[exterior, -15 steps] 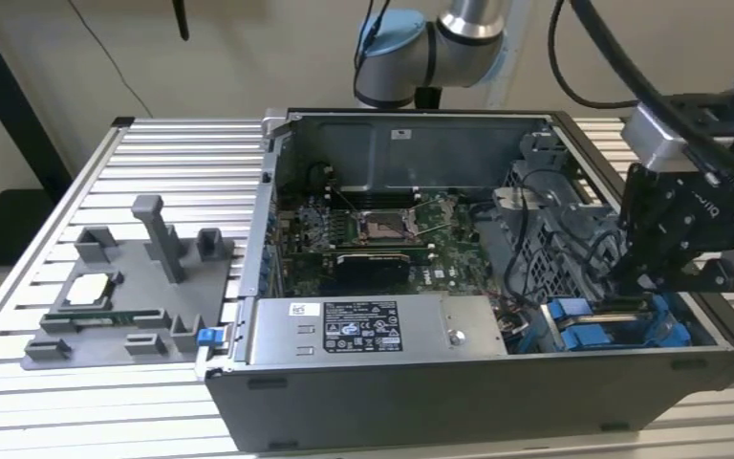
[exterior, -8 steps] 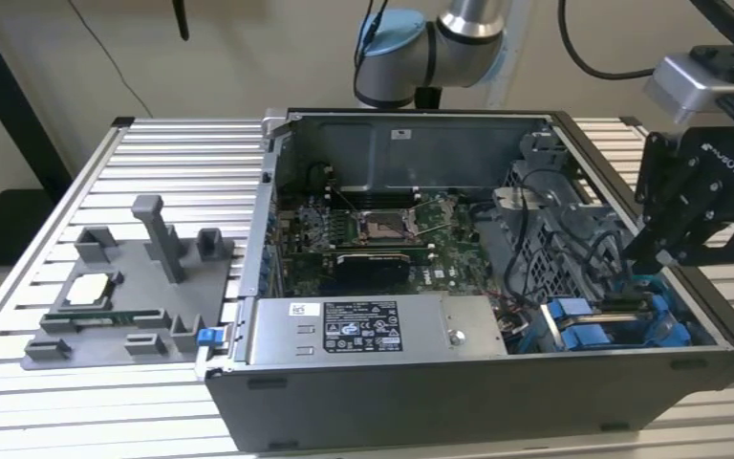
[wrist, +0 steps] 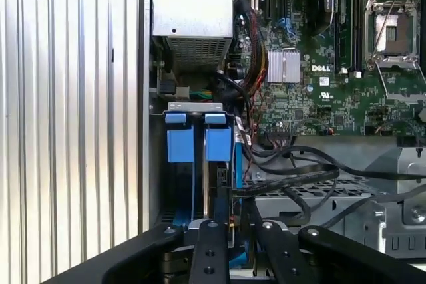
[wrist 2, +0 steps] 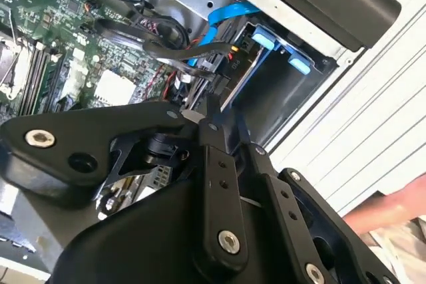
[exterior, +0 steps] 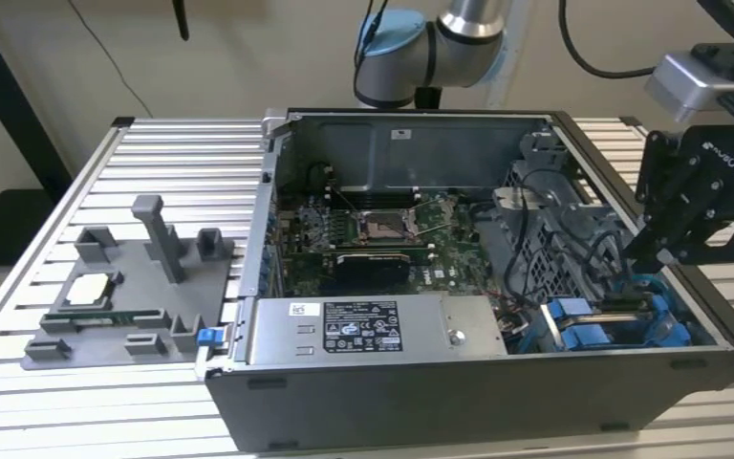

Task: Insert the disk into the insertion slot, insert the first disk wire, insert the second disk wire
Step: 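Insert the second disk wire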

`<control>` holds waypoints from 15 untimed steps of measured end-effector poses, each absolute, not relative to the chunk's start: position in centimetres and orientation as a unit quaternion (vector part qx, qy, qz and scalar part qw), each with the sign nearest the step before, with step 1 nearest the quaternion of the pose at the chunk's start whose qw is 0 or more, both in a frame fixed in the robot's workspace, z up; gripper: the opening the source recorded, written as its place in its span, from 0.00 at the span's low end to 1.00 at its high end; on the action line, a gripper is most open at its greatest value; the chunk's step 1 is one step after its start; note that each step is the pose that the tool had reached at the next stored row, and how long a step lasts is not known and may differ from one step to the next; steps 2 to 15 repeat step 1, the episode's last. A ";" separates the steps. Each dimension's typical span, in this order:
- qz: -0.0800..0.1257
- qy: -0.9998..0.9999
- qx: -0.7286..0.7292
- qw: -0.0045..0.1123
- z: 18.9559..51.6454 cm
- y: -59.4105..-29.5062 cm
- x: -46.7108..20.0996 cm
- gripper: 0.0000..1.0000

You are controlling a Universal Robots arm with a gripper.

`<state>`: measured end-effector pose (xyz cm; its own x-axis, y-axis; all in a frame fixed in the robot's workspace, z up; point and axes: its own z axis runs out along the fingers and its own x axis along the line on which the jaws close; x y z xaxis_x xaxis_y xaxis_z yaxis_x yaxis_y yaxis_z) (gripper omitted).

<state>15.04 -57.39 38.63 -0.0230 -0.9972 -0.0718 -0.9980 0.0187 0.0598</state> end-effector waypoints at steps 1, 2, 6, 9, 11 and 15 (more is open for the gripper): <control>0.047 0.714 -0.699 0.005 38.6 -57.4 15.0 1.00; 0.047 0.714 -0.699 0.005 38.6 -57.4 15.0 1.00; 0.047 0.714 -0.699 0.005 38.6 -57.4 15.0 1.00; 0.047 0.714 -0.699 0.005 38.6 -57.4 15.0 1.00; 0.047 0.714 -0.699 0.005 38.6 -57.4 15.0 1.00; 0.047 0.714 -0.699 0.005 38.6 -57.4 15.0 1.00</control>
